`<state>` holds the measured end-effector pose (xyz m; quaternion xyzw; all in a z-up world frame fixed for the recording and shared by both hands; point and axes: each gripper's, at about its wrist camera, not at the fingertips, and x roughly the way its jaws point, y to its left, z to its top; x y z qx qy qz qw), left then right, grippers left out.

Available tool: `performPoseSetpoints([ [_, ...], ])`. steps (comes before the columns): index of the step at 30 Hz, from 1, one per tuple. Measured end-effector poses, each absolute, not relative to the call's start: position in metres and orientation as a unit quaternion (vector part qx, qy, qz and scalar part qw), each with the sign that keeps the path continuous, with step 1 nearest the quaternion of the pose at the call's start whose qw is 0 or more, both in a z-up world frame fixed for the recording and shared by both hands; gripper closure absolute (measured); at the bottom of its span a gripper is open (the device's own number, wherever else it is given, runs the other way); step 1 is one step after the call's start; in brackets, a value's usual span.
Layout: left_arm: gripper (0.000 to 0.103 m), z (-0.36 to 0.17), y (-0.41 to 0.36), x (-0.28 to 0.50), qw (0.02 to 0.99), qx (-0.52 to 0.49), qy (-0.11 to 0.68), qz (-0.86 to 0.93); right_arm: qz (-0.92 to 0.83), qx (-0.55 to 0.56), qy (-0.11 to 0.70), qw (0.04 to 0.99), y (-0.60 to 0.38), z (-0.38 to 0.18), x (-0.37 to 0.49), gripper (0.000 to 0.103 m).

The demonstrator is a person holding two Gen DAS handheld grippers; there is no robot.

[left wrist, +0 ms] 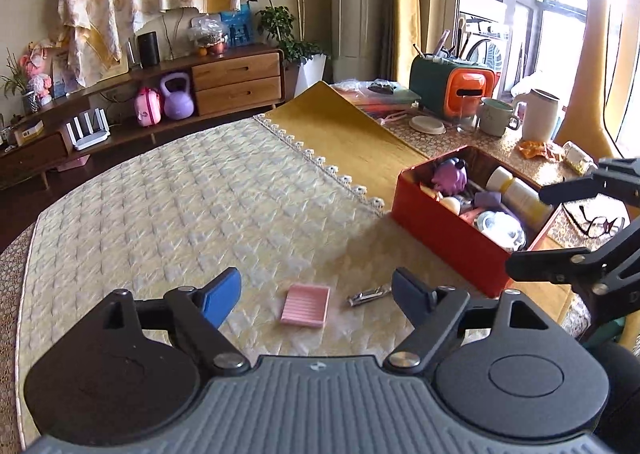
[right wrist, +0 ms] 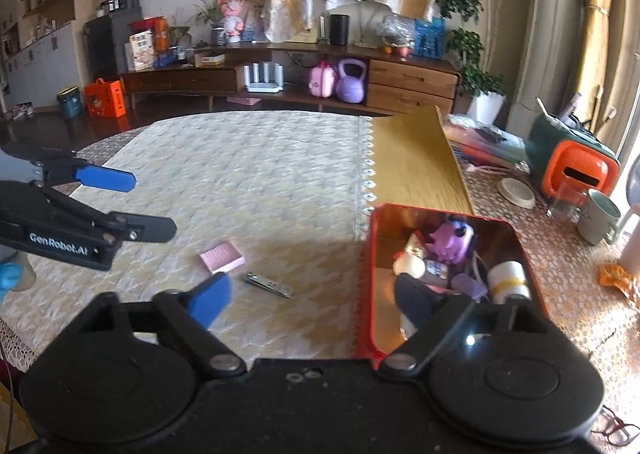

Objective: Organize rigid objects
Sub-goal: 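Withdraw both tools from the tin toward the pink soap dish and nail clippers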

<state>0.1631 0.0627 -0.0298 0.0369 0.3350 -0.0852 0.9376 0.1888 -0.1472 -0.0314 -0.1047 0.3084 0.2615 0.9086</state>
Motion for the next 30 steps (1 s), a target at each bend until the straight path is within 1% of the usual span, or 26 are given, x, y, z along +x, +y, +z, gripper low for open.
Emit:
performPoseSetpoints([
  [1,0.02,-0.033,0.064,0.163,0.937,0.036,0.336,-0.087,0.267,-0.108,0.306,0.908,-0.144,-0.032,0.188,0.0],
  [4,0.017,-0.044,0.068,0.16,0.937,0.039,0.338,-0.085,0.28,-0.123,0.298,0.904,-0.135,-0.036,0.186,0.0],
  [12,0.017,-0.077,0.08,0.172,0.929,0.018,0.36,-0.078,0.295,-0.129,0.323,0.89,-0.124,-0.058,0.207,0.0],
  [15,0.017,-0.09,0.083,0.178,0.928,0.01,0.364,-0.075,0.29,-0.135,0.334,0.887,-0.118,-0.067,0.217,0.007],
  [20,0.017,-0.11,0.083,0.189,0.925,0.001,0.373,-0.067,0.302,-0.143,0.344,0.877,-0.105,-0.075,0.23,0.011],
  [22,0.017,-0.115,0.081,0.191,0.926,0.004,0.372,-0.065,0.305,-0.148,0.352,0.872,-0.099,-0.08,0.237,0.015],
  [30,0.017,-0.131,0.073,0.204,0.925,0.007,0.374,-0.064,0.311,-0.17,0.383,0.853,-0.079,-0.1,0.261,0.025],
])
